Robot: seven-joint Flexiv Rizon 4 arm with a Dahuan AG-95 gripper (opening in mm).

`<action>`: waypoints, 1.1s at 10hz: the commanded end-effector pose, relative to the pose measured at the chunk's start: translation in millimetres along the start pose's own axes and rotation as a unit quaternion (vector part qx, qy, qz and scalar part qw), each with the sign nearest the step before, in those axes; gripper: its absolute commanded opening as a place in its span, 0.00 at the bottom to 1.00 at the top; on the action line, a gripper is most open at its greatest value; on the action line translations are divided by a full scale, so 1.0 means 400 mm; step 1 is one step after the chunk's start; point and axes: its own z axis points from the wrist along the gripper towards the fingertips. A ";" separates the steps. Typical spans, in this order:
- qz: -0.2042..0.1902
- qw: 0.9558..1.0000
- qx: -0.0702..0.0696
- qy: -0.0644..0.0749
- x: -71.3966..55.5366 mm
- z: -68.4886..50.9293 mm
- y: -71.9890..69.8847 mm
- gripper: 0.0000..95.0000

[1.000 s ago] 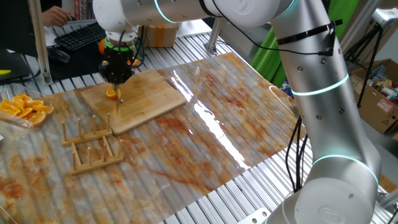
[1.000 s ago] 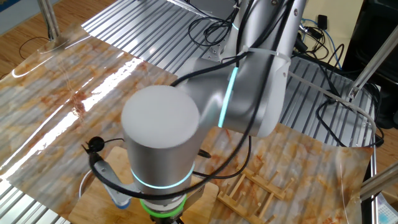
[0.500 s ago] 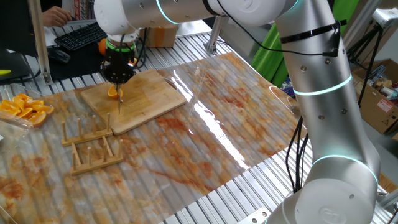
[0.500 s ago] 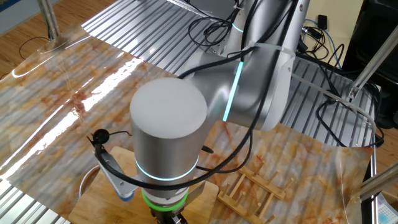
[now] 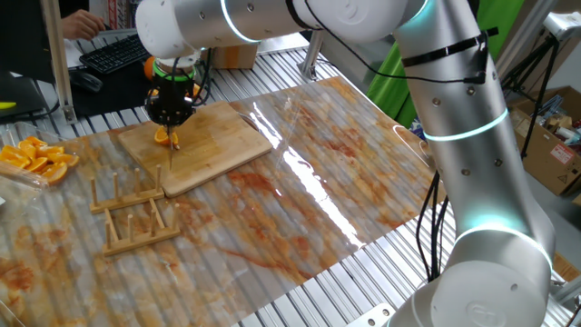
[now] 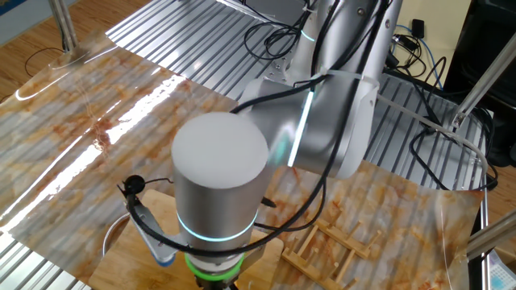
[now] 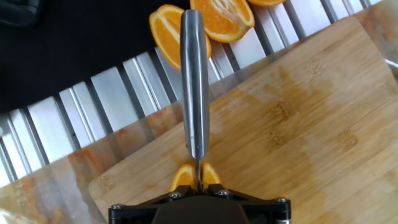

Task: Chop the orange

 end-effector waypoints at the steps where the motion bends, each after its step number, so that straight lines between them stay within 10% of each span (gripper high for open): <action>1: -0.022 0.999 0.024 0.001 -0.010 0.107 -0.008 0.00; 2: -0.013 1.000 0.003 0.010 -0.011 0.109 -0.007 0.00; 11: -0.012 0.999 0.006 0.045 0.004 0.027 -0.011 0.00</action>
